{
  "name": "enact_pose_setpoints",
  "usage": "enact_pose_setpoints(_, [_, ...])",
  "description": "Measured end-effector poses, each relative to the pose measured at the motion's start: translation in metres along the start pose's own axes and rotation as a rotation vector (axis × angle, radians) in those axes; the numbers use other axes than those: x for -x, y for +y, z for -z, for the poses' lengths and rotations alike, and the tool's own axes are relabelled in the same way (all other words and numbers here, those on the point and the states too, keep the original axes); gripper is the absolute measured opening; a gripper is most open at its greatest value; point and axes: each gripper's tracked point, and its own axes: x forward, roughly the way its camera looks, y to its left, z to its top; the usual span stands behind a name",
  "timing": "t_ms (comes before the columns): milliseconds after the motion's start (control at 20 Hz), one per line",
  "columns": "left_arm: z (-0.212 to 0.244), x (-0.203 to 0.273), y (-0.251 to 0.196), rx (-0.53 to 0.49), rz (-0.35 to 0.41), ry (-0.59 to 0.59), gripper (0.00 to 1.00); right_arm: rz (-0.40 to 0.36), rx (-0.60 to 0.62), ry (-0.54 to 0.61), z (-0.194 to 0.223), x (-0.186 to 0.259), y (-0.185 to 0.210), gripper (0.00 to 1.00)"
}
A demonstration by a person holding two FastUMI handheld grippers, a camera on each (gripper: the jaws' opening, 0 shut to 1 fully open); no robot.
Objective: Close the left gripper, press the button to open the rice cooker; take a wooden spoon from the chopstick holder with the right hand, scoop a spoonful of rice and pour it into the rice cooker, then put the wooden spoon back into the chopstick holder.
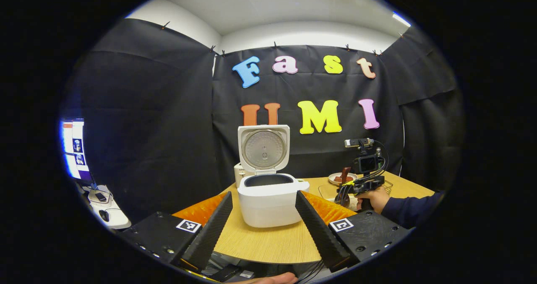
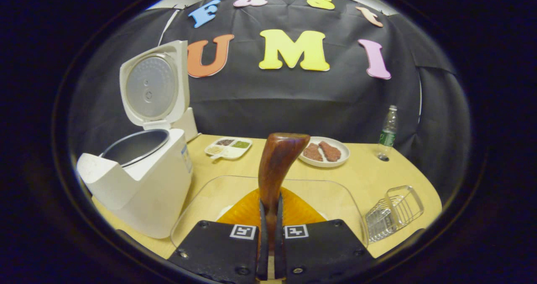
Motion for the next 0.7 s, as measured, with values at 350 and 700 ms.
enact_pose_setpoints(350, [0.001,0.001,0.0,0.003,0.001,0.0,0.96,-0.16,-0.06,0.01,0.007,0.011,0.043,0.12])
enact_pose_setpoints(700, [0.002,0.003,-0.001,0.022,-0.021,0.01,0.95,-0.272,-0.435,0.119,0.008,0.012,0.029,0.11])
